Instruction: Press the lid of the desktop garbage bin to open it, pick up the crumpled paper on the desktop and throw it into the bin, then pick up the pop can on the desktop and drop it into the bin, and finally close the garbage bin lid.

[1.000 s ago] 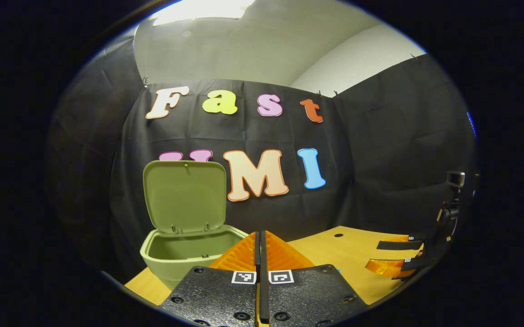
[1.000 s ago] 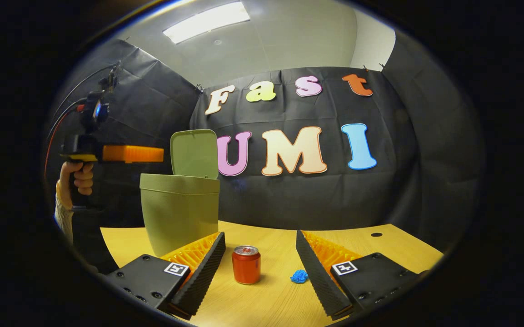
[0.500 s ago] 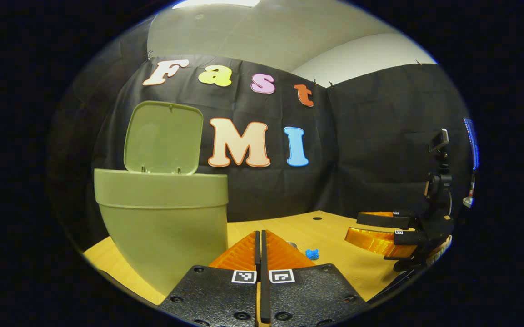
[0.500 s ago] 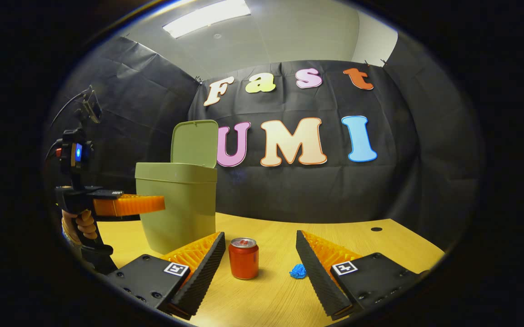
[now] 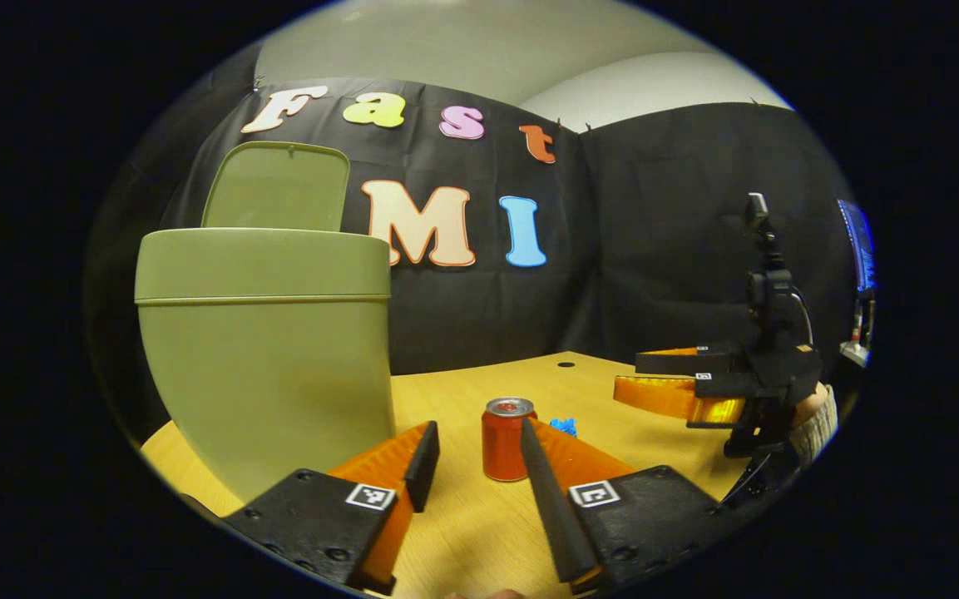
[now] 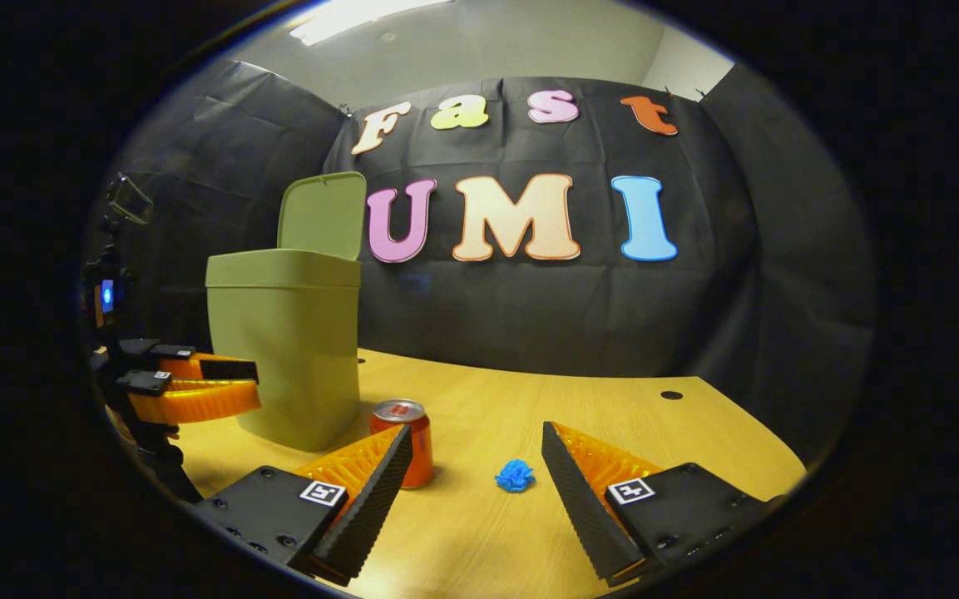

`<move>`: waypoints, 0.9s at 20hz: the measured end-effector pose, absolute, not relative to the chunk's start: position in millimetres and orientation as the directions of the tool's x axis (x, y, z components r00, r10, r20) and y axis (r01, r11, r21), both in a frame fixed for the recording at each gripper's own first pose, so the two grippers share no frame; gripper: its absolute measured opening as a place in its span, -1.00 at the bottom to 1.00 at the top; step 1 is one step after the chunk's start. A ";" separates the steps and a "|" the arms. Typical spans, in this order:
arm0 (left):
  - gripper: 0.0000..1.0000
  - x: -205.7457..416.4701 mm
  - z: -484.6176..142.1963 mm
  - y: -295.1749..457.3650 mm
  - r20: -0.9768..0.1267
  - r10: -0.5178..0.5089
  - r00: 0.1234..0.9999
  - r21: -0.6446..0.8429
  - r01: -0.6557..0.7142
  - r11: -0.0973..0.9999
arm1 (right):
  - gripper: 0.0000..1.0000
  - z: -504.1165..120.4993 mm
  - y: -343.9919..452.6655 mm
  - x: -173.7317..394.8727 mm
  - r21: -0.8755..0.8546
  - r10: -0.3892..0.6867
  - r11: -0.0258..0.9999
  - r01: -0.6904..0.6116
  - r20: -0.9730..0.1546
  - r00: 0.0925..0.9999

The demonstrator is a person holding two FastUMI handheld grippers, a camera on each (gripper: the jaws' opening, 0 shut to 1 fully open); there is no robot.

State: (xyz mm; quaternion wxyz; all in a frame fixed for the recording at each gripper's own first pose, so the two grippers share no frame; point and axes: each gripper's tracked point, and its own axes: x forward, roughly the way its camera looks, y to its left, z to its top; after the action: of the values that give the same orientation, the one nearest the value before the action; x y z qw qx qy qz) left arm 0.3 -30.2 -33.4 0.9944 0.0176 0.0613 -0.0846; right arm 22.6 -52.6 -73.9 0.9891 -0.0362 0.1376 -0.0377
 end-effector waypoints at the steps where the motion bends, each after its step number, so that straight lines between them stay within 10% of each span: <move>1: 0.70 0.5 -34.0 -30.5 -0.120 -0.169 0.978 0.021 0.172 0.985 | 0.96 -79.1 -56.9 25.7 -0.093 -0.083 0.994 0.058 -0.299 0.950; 18: 0.89 3.9 -29.5 -7.5 -0.105 -0.113 0.988 0.058 0.120 0.991 | 0.97 -213.4 -100.1 104.8 -0.023 -0.013 1.000 -0.004 -0.717 0.697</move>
State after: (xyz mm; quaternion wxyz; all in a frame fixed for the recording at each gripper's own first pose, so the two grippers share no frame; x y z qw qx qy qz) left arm 3.9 -7.5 -29.5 0.9965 0.0319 0.0510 -0.0585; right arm 104.8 -100.1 -213.4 0.9211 -0.0115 0.3892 -0.0024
